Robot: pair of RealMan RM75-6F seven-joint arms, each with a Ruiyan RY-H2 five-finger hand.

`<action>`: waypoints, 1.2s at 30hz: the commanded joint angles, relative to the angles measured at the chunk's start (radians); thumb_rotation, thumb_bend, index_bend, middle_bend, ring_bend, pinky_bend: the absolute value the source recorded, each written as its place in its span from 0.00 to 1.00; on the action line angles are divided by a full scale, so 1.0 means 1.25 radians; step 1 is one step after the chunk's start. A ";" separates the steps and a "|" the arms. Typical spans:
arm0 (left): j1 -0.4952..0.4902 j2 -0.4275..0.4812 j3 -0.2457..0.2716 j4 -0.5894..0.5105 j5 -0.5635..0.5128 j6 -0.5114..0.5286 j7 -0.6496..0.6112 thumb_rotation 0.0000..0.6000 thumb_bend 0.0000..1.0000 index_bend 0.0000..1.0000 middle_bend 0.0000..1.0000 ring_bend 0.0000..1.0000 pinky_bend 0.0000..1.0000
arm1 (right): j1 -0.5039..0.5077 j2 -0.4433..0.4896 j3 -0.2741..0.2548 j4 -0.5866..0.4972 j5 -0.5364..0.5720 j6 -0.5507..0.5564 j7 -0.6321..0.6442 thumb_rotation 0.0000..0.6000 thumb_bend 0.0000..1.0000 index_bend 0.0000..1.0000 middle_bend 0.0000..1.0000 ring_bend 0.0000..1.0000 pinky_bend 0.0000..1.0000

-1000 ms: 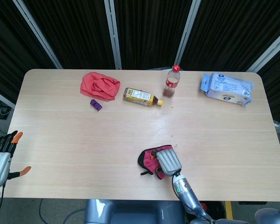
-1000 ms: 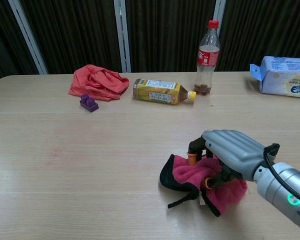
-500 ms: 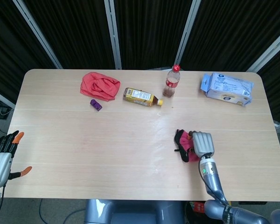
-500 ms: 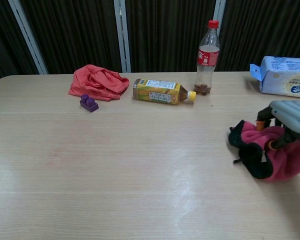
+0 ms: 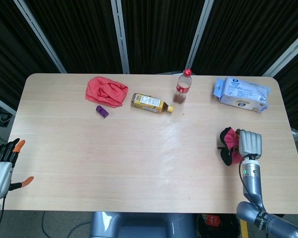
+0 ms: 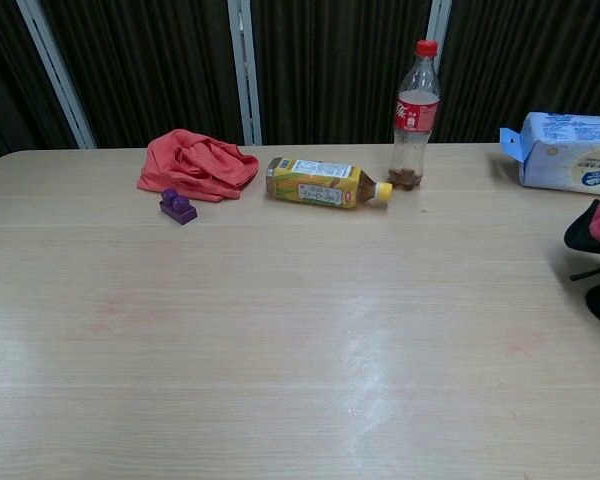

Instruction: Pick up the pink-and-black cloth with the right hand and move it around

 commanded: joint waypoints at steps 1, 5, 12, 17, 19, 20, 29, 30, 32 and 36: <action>0.000 -0.001 0.000 0.000 0.000 0.001 0.001 1.00 0.00 0.01 0.00 0.00 0.00 | 0.002 -0.009 -0.022 -0.025 -0.022 -0.005 0.004 1.00 0.49 0.76 0.66 0.54 0.73; 0.001 -0.001 -0.001 0.000 -0.002 0.003 0.000 1.00 0.00 0.01 0.00 0.00 0.00 | 0.016 -0.036 -0.051 -0.061 -0.064 -0.001 0.002 1.00 0.49 0.76 0.66 0.54 0.73; 0.000 0.001 -0.002 0.002 -0.003 0.000 -0.007 1.00 0.00 0.01 0.00 0.00 0.00 | 0.044 -0.088 -0.078 -0.141 -0.127 0.011 -0.005 1.00 0.49 0.76 0.66 0.54 0.73; 0.001 0.002 -0.002 0.003 -0.002 0.001 -0.013 1.00 0.00 0.01 0.00 0.00 0.00 | 0.064 -0.101 -0.079 -0.181 -0.170 0.034 -0.027 1.00 0.49 0.76 0.66 0.54 0.73; 0.000 0.003 -0.002 0.003 -0.001 0.001 -0.015 1.00 0.00 0.01 0.00 0.00 0.00 | 0.071 -0.102 -0.063 -0.180 -0.168 0.043 -0.032 1.00 0.49 0.76 0.66 0.54 0.73; 0.000 0.003 -0.002 0.004 -0.001 0.001 -0.015 1.00 0.00 0.01 0.00 0.00 0.00 | 0.073 -0.102 -0.057 -0.180 -0.164 0.045 -0.033 1.00 0.49 0.76 0.66 0.54 0.73; 0.000 0.001 -0.002 0.004 -0.002 -0.001 -0.013 1.00 0.00 0.01 0.00 0.00 0.00 | 0.085 -0.074 -0.020 -0.175 -0.131 0.058 -0.057 1.00 0.43 0.59 0.49 0.37 0.68; 0.000 0.001 -0.002 0.004 -0.002 0.000 -0.012 1.00 0.00 0.01 0.00 0.00 0.00 | 0.085 -0.068 -0.021 -0.180 -0.125 0.053 -0.058 1.00 0.38 0.53 0.41 0.31 0.65; 0.000 0.000 -0.002 0.004 -0.003 0.000 -0.011 1.00 0.00 0.01 0.00 0.00 0.00 | 0.086 -0.057 -0.025 -0.192 -0.115 0.042 -0.062 1.00 0.30 0.41 0.27 0.17 0.52; -0.001 -0.001 -0.002 0.004 -0.003 -0.001 -0.008 1.00 0.00 0.01 0.00 0.00 0.00 | 0.090 -0.034 -0.035 -0.223 -0.093 0.015 -0.076 1.00 0.17 0.20 0.05 0.00 0.25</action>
